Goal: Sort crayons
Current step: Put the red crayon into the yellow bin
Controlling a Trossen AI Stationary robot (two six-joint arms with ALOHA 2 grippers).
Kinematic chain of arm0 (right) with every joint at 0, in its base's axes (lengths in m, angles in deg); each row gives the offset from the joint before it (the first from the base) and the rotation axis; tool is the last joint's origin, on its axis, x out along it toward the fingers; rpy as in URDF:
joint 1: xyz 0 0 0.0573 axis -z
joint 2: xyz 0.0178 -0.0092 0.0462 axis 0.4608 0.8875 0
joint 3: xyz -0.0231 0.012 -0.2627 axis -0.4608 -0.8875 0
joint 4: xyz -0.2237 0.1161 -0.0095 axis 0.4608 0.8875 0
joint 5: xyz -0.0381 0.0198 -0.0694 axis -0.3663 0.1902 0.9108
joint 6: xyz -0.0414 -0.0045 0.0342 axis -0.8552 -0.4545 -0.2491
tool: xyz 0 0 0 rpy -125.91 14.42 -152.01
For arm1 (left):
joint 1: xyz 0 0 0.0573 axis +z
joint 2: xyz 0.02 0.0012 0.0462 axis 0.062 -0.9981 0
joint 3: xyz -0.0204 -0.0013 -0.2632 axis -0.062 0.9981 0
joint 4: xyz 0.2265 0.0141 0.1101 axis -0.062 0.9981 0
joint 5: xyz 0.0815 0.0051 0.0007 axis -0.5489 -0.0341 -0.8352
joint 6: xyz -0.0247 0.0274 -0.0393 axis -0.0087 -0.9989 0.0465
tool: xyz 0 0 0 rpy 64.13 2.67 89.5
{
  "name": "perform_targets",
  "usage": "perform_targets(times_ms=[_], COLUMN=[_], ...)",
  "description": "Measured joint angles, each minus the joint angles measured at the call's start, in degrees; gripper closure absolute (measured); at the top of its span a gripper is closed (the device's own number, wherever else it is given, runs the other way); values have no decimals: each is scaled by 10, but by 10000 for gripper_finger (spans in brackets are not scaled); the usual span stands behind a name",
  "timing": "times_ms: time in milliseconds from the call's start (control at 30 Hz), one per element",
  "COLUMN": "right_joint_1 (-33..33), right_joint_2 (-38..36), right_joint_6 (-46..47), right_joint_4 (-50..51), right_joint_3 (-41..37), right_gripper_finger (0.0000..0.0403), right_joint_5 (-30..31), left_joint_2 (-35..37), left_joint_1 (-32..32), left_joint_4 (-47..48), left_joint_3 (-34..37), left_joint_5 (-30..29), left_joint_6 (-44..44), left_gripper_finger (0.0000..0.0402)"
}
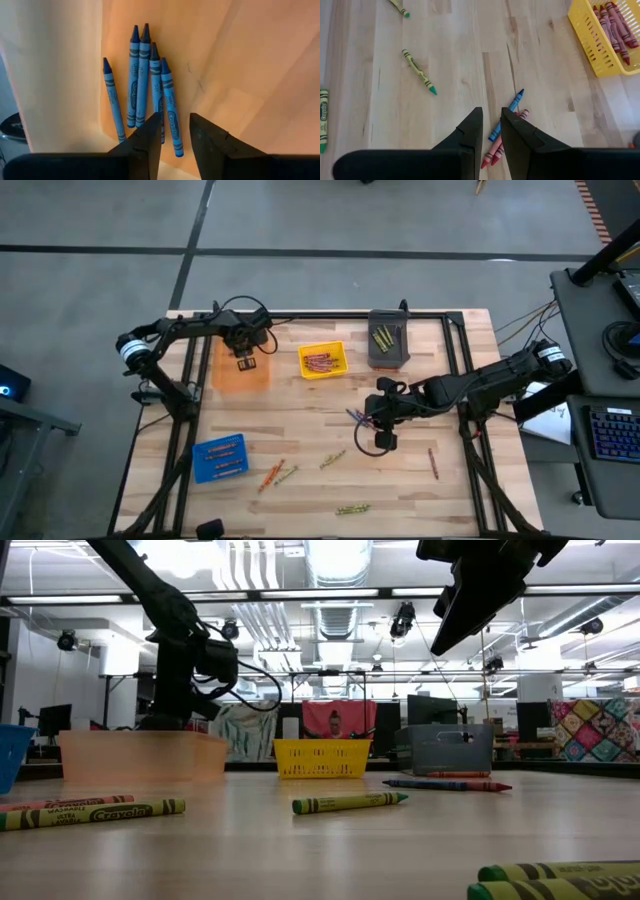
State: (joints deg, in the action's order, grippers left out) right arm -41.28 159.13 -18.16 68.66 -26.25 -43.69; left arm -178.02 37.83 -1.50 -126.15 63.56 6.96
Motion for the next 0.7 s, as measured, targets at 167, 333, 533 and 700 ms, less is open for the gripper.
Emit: perform_targets(times_ms=[167, 333, 533, 700], right_joint_1=[2, 17, 50, 64], right_joint_2=[0, 0, 0, 0], right_joint_6=[8, 52, 161, 241], right_joint_4=[-4, -2, 55, 143], right_joint_3=[0, 0, 0, 0], right_gripper_finger=[346, 346, 346, 346], right_joint_5=[11, 19, 19, 13], left_joint_2=[29, 88, 173, 236], left_joint_1=[-4, -24, -63, -98], left_joint_4=[-1, -9, -75, -121], left_joint_3=[0, 0, 6, 16], left_joint_5=[-1, 45, 106, 107], left_joint_6=[49, 136, 206, 247], left_gripper_finger=[311, 310, 310, 310])
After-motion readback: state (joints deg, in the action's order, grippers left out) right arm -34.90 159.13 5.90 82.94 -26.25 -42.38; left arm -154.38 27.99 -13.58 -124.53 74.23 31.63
